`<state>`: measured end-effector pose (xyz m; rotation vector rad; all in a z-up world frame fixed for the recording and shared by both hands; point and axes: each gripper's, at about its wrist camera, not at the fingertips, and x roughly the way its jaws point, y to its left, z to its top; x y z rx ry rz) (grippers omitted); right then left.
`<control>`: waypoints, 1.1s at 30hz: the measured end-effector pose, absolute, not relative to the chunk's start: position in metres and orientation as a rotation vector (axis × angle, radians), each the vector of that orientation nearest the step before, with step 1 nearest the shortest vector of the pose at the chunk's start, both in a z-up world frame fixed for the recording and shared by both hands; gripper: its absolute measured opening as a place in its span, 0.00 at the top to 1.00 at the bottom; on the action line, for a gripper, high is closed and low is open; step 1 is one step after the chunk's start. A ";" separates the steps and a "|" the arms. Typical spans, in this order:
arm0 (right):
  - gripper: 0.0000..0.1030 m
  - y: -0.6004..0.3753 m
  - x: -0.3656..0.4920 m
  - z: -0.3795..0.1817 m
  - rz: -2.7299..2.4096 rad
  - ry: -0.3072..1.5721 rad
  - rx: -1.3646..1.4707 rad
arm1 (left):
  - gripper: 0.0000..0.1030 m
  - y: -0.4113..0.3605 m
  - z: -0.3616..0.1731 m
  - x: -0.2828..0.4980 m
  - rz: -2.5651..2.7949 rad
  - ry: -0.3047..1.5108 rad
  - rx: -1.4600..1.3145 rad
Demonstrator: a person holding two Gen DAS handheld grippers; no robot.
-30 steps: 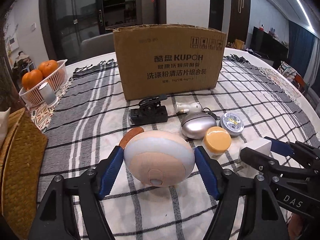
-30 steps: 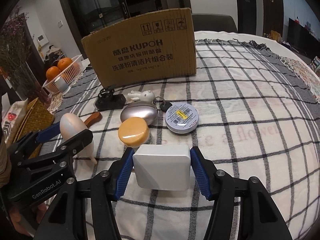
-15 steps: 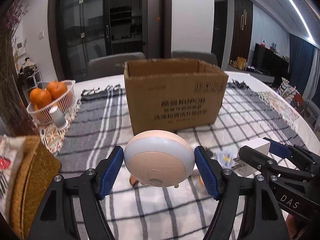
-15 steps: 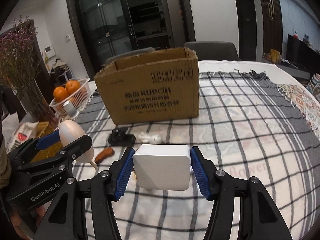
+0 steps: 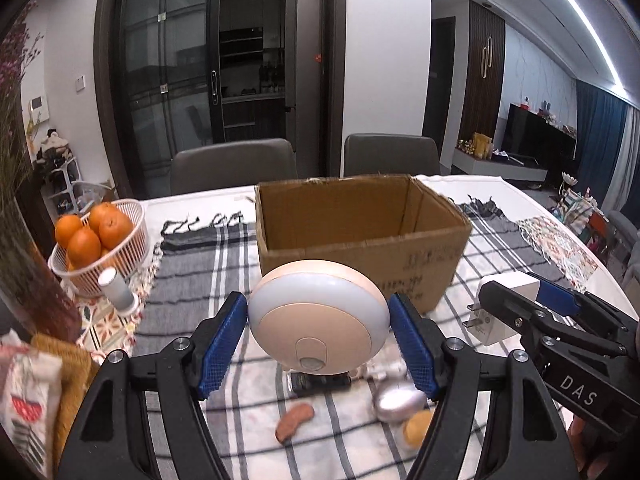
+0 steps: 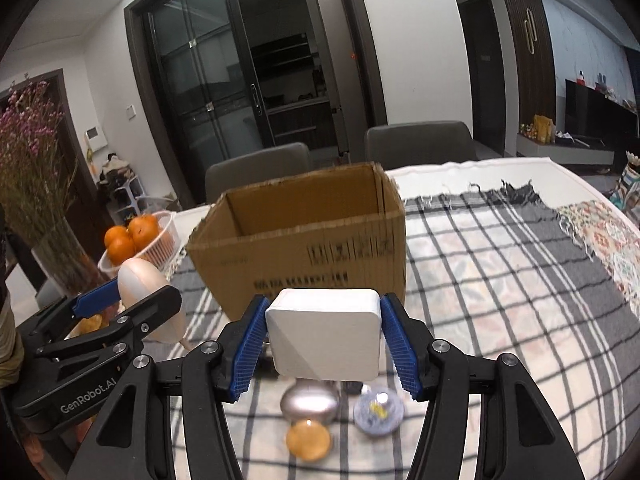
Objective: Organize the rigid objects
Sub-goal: 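Lift the charger and night light and carry both over the cardboard box, then open both tools to drop the charger and night light into the box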
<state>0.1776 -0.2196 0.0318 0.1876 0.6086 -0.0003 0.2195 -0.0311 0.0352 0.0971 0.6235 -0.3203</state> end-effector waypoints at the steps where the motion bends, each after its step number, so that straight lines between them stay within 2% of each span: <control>1: 0.44 -0.220 0.181 0.034 -0.002 0.605 0.192 | 0.29 -0.032 0.038 0.223 -0.321 0.620 0.097; 15: 0.44 -0.229 0.246 0.072 0.030 0.578 0.152 | 0.29 -0.046 0.075 0.285 -0.333 0.623 0.099; 33: 0.44 -0.235 0.336 0.053 0.109 0.773 0.080 | 0.29 -0.061 0.051 0.354 -0.303 0.790 0.106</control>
